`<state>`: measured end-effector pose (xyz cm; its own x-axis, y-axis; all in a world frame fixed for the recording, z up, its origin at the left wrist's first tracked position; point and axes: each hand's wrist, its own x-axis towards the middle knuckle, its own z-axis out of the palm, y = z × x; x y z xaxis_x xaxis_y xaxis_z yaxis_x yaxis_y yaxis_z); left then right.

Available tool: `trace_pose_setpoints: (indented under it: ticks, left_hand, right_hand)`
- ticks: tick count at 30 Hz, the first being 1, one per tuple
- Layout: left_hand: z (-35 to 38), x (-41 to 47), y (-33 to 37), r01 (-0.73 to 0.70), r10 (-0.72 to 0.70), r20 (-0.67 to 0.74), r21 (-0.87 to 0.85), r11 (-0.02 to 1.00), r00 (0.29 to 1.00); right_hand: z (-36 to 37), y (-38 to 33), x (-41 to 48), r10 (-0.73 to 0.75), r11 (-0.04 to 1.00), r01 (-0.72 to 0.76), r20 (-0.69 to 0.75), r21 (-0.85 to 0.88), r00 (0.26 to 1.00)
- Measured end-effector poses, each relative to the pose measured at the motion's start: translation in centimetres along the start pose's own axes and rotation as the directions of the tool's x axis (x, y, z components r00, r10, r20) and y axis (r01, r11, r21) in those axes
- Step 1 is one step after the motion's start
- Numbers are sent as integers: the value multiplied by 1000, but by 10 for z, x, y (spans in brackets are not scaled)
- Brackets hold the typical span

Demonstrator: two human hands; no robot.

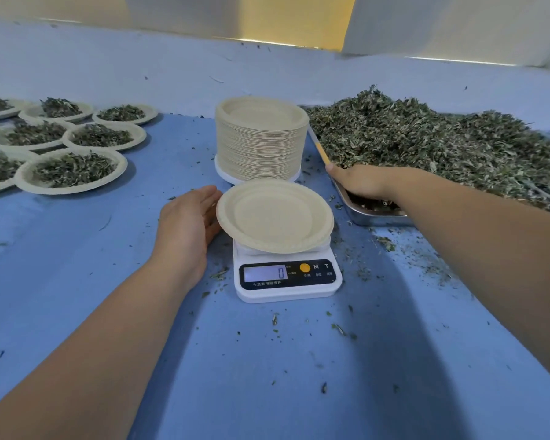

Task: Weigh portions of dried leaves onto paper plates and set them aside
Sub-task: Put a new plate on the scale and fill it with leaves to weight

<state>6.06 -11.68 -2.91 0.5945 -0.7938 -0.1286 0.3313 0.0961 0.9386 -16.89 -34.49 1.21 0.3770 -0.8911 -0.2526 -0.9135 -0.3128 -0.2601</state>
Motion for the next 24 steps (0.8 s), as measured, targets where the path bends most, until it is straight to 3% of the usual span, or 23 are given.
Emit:
trace_pose_setpoints:
  ticks: [4, 6, 8, 9, 10, 12, 14, 15, 20, 24]
  left_hand:
    - [2, 0, 1, -2, 2, -14, 6, 1000, 1000]
    - [3, -1, 1, -4, 5, -20, 13, 1000, 1000]
    - [3, -2, 1, -6, 6, -23, 12, 1000, 1000]
    - [3, -2, 0, -7, 8, -25, 11, 1000, 1000]
    - [3, -2, 0, -7, 8, -25, 11, 1000, 1000]
    - [3, -2, 0, -7, 8, -21, 15, 1000, 1000]
    - [3, -2, 1, -11, 12, -15, 21, 1000, 1000]
    - [3, -2, 1, -13, 14, -12, 23, 1000, 1000]
    - [2, -1, 0, -9, 9, -15, 19, 1000, 1000]
    - [2, -1, 0, -12, 12, -15, 20, 1000, 1000]
  right_hand:
    - [-10, 6, -14, -52, 995, 52, 2, -90, 999]
    - [-14, 10, -22, -123, 989, 107, -165, -100, 979]
    - [-12, 16, -31, -173, 981, 126, -382, -145, 908]
    - [-9, 18, -34, -160, 982, 101, -417, -160, 895]
    - [-4, 19, -36, -127, 985, 71, -378, -160, 917]
    - [5, 19, -38, -55, 997, 45, -167, -66, 984]
    - [8, 10, -43, -56, 996, 55, 13, 70, 998]
    - [8, 4, -46, -74, 994, 71, 32, 88, 997]
    - [21, -10, -48, -86, 992, 78, -82, -95, 993]
    - [36, -3, -52, -141, 987, 101, -368, -127, 919]
